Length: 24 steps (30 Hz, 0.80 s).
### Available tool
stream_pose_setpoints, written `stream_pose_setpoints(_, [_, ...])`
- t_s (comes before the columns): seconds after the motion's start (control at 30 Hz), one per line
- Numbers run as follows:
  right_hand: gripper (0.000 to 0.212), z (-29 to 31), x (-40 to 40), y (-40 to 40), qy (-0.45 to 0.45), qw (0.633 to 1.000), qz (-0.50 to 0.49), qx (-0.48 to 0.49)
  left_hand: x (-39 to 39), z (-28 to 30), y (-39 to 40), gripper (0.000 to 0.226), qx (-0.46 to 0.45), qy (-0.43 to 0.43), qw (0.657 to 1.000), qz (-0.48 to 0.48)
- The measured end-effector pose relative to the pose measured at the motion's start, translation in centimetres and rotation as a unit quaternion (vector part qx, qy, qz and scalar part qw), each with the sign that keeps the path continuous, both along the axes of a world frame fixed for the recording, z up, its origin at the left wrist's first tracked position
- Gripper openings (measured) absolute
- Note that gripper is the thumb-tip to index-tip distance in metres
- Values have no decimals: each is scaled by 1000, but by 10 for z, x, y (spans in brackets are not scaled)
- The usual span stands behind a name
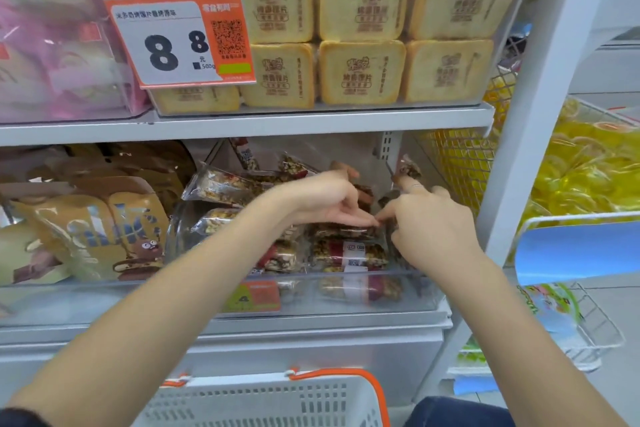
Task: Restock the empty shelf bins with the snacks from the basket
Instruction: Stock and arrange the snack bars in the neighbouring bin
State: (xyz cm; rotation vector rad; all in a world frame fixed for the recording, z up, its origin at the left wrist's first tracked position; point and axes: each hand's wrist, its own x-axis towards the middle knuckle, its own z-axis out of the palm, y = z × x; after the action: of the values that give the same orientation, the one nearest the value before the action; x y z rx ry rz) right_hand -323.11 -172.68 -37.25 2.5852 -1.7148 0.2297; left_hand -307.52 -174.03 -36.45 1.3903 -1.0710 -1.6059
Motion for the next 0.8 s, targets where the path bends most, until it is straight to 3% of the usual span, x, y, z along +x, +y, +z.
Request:
stream_pose_setpoints(0.03, [42, 0, 0, -2, 0, 1000, -2, -1, 7, 5, -7, 51, 1, -26, 999, -18])
stream_pose_setpoints(0.1, [38, -1, -3, -5, -20, 1000, -3, 7, 19, 12, -25, 42, -49, -217, 974, -31])
stream_pose_setpoints(0.17, [34, 0, -9, -7, -59, 998, -2, 25, 26, 13, -41, 33, -129, -499, 851, -99])
stream_pose_setpoints(0.2, [32, 1, -12, -7, -79, 996, -2, 30, 27, 10, -47, 32, -151, -578, 787, -154])
stream_pose_setpoints(0.23, [32, 1, -15, -7, -94, 995, -1, 32, 28, 4, -53, 31, -150, -614, 748, -202])
stream_pose_setpoints(0.33, [32, 2, -21, -7, -110, 993, 0, 36, 24, -18, -65, 40, -94, -649, 696, -292])
stream_pose_setpoints(0.53, [31, 2, -26, -7, -130, 990, -3, 44, 12, -47, -74, 70, -61, -691, 646, -319])
stream_pose_setpoints(0.6, [31, 1, -27, -7, -134, 990, 2, 43, 14, -47, -75, 73, -56, -682, 653, -323])
stream_pose_setpoints(0.7, [32, -1, -27, -6, -139, 989, 5, 44, 19, -44, -74, 65, -93, -661, 686, -289])
stream_pose_setpoints(0.8, [32, -1, -27, -6, -138, 990, 9, 37, 21, -41, -70, 45, -156, -668, 685, -244])
